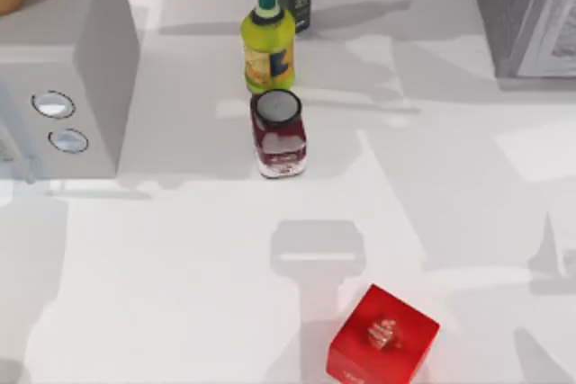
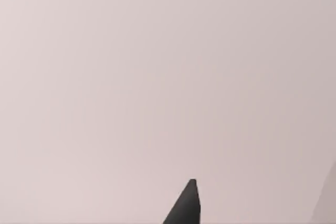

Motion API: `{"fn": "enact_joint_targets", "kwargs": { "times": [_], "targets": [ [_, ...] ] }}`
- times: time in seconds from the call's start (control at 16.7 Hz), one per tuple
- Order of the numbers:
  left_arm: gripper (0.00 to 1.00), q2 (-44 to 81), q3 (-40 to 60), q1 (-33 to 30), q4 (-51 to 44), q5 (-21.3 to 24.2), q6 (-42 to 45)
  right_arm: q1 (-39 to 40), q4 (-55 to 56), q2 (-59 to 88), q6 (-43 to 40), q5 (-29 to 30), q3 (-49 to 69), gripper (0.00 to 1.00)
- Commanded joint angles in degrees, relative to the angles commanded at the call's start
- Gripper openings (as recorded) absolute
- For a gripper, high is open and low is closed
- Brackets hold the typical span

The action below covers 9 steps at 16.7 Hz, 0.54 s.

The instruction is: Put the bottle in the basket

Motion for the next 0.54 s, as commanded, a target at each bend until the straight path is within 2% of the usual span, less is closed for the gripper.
{"fn": "enact_joint_targets", "kwargs": {
  "times": [0.18,0.54],
  "targets": [
    [0.98,0.0,0.0,0.0,0.0,0.0,0.0,0.0,0.0,0.0,0.0,0.0,0.0,1.0],
    [1.0,0.0,0.0,0.0,0.0,0.0,0.0,0.0,0.0,0.0,0.0,0.0,0.0,1.0]
  ]
}}
